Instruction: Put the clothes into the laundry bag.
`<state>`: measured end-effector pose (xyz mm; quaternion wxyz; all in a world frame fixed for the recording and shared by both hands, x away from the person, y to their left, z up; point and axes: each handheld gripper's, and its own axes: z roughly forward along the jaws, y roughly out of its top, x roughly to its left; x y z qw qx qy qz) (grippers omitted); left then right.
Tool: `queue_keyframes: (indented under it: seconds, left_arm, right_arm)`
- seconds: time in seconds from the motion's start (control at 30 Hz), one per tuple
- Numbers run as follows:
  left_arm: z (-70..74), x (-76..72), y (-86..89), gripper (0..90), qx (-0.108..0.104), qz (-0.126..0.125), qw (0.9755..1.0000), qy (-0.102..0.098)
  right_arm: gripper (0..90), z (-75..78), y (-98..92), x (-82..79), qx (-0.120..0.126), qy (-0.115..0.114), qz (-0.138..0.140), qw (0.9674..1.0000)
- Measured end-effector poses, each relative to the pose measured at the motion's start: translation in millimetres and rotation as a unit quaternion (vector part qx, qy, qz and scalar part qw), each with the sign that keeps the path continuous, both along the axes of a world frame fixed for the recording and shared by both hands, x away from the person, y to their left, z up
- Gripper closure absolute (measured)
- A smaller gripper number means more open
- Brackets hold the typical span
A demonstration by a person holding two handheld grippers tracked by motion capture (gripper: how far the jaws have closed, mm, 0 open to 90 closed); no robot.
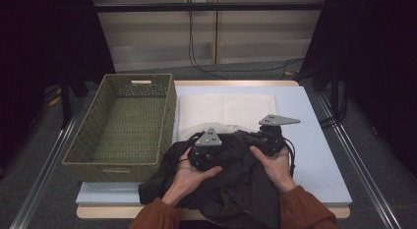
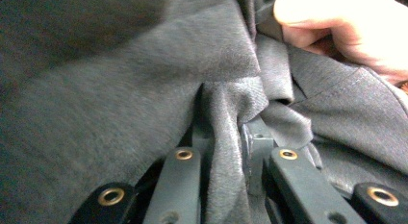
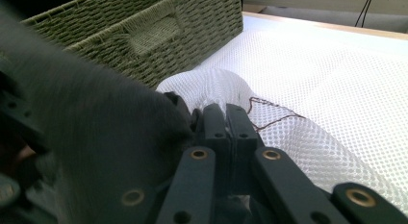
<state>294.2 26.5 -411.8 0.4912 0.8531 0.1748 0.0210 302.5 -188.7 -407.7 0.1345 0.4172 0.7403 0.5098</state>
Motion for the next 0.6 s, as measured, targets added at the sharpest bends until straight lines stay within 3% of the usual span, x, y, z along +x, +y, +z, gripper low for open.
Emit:
queue_keyframes:
  seconds: [0.13, 0.2, 0.3, 0.4, 0.47, 0.6]
  left_arm:
    - [-1.3, -3.3, -17.5, 79.8, 0.019, -0.014, 0.9997, -0.010]
    - [-3.7, -0.7, -23.0, 79.8, 0.025, -0.015, 0.9996, -0.004]
    - [-14.4, 0.4, -33.8, 79.9, 0.040, -0.016, 0.9990, -0.006]
    - [-28.4, 5.6, -40.2, 80.2, 0.035, -0.010, 0.9993, 0.006]
    - [-30.4, 6.8, -42.1, 80.4, 0.049, -0.003, 0.9988, -0.002]
    - [-41.9, 16.7, -46.2, 80.7, 0.065, 0.015, 0.9977, 0.004]
  right_arm:
    - [89.6, -1.4, 0.1, 0.6, 0.000, 0.002, 0.002, 1.0000]
    - [89.6, -1.5, -0.1, 1.0, 0.002, 0.003, 0.001, 1.0000]
    - [89.6, -1.0, 0.7, 0.4, -0.001, 0.002, 0.004, 1.0000]
    - [89.6, 1.6, 5.4, -2.5, -0.011, -0.004, 0.009, 0.9999]
    - [89.6, 4.0, 5.1, -2.9, -0.007, -0.007, 0.012, 0.9999]
    - [89.6, 11.3, 2.3, -4.4, 0.003, -0.014, 0.010, 0.9999]
